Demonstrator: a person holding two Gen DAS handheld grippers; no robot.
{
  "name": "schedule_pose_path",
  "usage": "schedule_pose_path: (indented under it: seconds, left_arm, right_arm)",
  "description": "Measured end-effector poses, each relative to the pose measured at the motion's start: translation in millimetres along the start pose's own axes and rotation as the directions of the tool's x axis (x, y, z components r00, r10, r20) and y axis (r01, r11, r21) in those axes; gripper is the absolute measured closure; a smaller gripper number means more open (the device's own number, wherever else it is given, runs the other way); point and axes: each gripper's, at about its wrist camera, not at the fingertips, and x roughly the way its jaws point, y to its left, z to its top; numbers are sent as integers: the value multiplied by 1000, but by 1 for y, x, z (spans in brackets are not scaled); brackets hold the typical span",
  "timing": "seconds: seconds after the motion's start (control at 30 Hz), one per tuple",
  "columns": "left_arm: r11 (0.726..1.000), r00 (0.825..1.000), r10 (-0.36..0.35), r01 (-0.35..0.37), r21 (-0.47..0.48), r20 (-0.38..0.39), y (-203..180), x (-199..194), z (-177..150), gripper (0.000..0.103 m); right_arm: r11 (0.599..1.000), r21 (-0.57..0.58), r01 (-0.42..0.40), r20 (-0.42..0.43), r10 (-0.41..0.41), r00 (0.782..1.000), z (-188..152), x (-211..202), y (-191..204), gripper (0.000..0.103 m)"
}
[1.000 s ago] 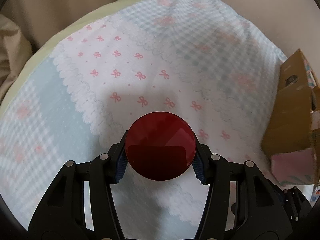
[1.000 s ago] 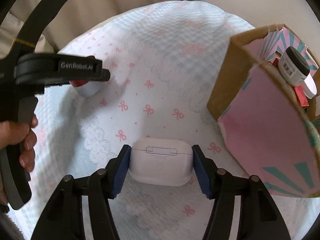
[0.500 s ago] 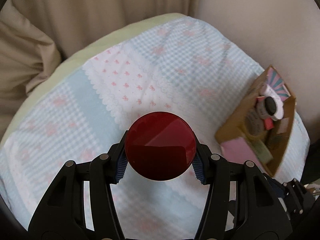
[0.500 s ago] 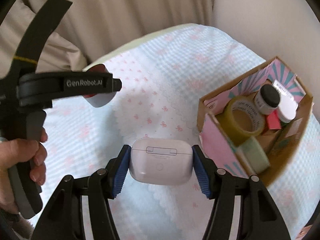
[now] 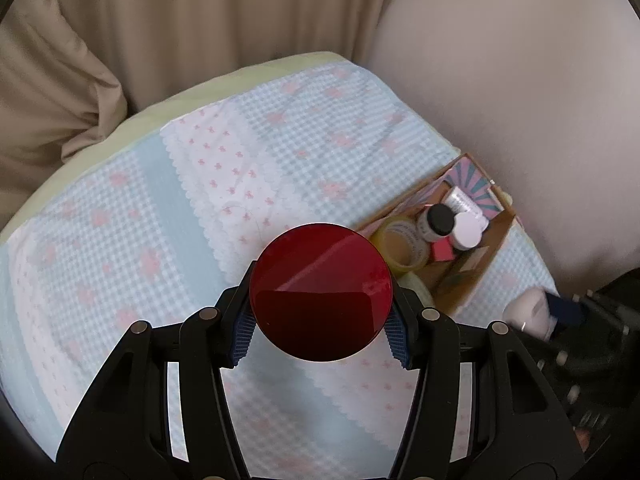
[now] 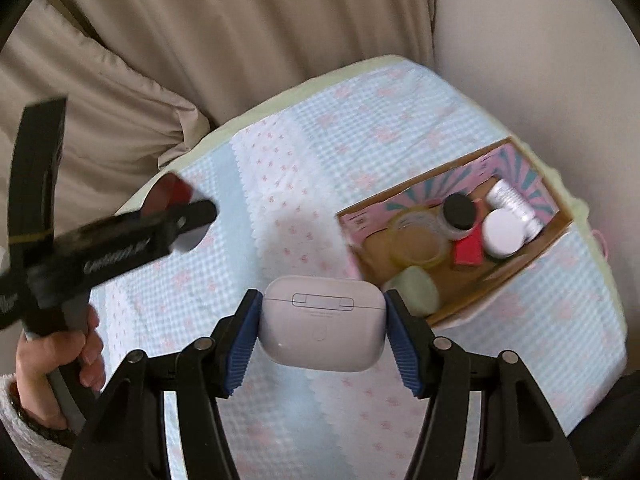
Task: Organize rigid objects
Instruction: 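Carry the red-lidded jar and earbud case over the cardboard box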
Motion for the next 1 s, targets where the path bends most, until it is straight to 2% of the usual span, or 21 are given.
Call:
schedule_pose_path:
  seconds: [0.13, 0.27, 0.5, 0.73, 1.0]
  left_arm:
    - [998, 1000, 1, 0, -55, 18, -33, -7, -6, 52]
    - [993, 999, 31, -28, -111, 24, -73, -2, -9, 52]
    - [973, 1000, 16, -15, -229, 0, -134, 37, -10, 52]
    - [967, 997, 30, -48, -250, -73, -168, 86, -10, 52]
    - [975, 985, 51, -84, -207, -163, -177, 150, -6, 52]
  right_arm:
    - [999, -30, -14, 9, 15, 1000, 11, -26, -41, 46]
    - [997, -65, -42, 5, 42, 999, 27, -42, -89, 46]
    - [986, -158, -61, -18, 59, 998, 62, -42, -160, 46]
    - [976, -210, -60, -59, 49, 997, 101, -15, -204, 46]
    - [964, -255, -71, -147, 34, 989, 133, 49, -224, 46]
